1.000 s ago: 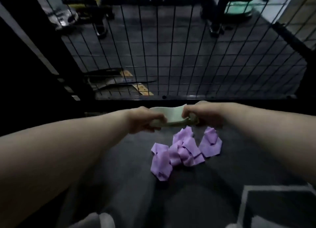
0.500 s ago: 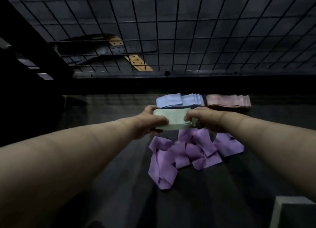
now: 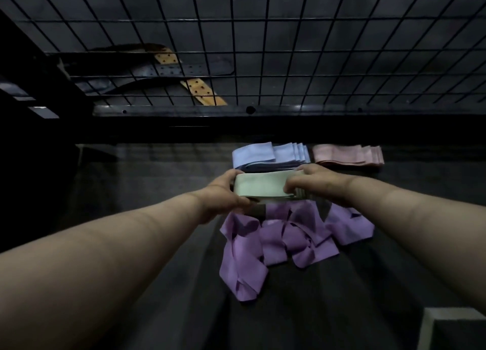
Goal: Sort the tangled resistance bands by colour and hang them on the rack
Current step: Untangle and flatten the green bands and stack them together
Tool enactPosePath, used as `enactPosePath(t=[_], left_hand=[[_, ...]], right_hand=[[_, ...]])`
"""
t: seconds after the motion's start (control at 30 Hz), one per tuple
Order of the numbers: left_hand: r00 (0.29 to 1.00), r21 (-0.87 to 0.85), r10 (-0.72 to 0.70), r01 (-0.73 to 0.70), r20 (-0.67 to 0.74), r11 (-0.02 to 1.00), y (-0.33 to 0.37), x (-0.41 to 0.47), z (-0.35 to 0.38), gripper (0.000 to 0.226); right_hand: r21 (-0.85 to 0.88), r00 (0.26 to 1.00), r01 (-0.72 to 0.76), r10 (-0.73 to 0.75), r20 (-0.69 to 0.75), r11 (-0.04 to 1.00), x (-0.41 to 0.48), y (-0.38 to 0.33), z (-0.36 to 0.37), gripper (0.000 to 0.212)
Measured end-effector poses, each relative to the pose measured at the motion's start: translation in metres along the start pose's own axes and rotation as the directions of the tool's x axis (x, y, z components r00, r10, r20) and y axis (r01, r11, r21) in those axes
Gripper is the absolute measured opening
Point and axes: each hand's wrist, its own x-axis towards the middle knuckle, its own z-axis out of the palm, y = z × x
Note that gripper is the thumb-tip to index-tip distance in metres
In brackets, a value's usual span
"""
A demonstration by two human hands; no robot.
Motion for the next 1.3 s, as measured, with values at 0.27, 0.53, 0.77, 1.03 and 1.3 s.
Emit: enactPosePath(t=[0.27, 0.53, 0.77, 1.03, 1.3], left_hand=[[0.990, 0.109, -0.119, 0.109, 0.083, 0.988, -0.014, -0.003, 0.009, 0.060], [0.942, 0.172, -0.139, 0.089, 0.306, 0.981, -0.009, -0.018, -0.001, 0.060], [0.981, 0.079, -0.017, 0.001, 0.194, 0.997, 0.017, -0.011, 0.001, 0.055], [0.994, 0.260, 0.100, -0.084, -0.050, 0.962, 0.006, 0.011, -0.003, 0.065], [0.977, 0.430, 0.141, -0.060, -0.160, 0.901, 0.002, 0.015, -0.007, 0.065]], right_hand=[[-0.206, 0.992, -0.093, 0.108, 0.062, 0.974, 0.008, 0.011, 0.006, 0.054], [-0.083, 0.913, -0.272, 0.284, 0.291, 0.959, -0.021, 0.021, -0.007, 0.047], [-0.029, 0.971, -0.212, 0.214, 0.104, 0.977, -0.001, 0.009, -0.022, 0.062], [0.366, 0.972, -0.222, 0.237, 0.005, 0.904, 0.024, 0.015, 0.002, 0.042], [0.429, 0.977, -0.174, 0.209, -0.035, 0.887, 0.034, 0.016, 0.025, 0.051]])
